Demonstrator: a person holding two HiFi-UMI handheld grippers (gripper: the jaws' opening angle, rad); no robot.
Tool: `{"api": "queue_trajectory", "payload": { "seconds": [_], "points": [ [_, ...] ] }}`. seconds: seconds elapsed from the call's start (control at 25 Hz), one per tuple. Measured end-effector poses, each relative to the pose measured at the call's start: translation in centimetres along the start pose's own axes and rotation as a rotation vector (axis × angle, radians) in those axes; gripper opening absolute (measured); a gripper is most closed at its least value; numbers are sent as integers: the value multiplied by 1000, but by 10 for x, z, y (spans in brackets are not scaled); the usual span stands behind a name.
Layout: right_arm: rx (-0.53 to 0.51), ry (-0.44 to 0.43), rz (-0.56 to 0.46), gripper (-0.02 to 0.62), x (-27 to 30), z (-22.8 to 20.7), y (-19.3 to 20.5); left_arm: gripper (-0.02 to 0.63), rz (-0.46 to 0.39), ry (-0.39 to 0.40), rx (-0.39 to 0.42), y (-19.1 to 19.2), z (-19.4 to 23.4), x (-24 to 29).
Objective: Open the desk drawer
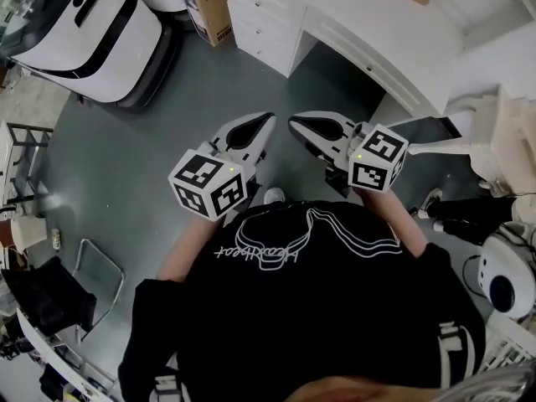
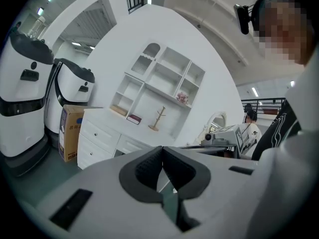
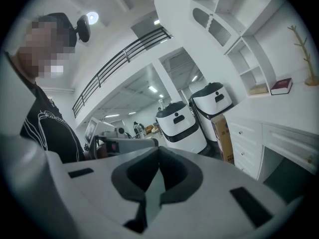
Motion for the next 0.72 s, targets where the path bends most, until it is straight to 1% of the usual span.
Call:
{"api": "queue_trajectory", "payload": {
  "seconds": [0.16, 0.4, 0.56, 0.72],
  "points": [
    [1, 11, -3, 6, 8, -9, -5, 3, -12, -4, 33, -10, 13, 3],
    [7, 17, -18, 6, 17, -38, -15, 3, -18, -22, 24, -15, 34, 20],
    [21, 5, -28, 6, 24, -67, -22, 3, -10, -33, 40, -24, 47, 41],
    [45, 1, -46, 6, 37, -106, -35, 4, 15, -35, 40, -37, 71, 70]
  ]
}}
Point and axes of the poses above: the fingertips, and each gripper's own axes: x forward along the fingers, z to its left, y out of its underside, the point moved 10 cm from there along -x, backward along the fingers, and after that the axes turned 14 degrees about -y, right-handed, at the moved point
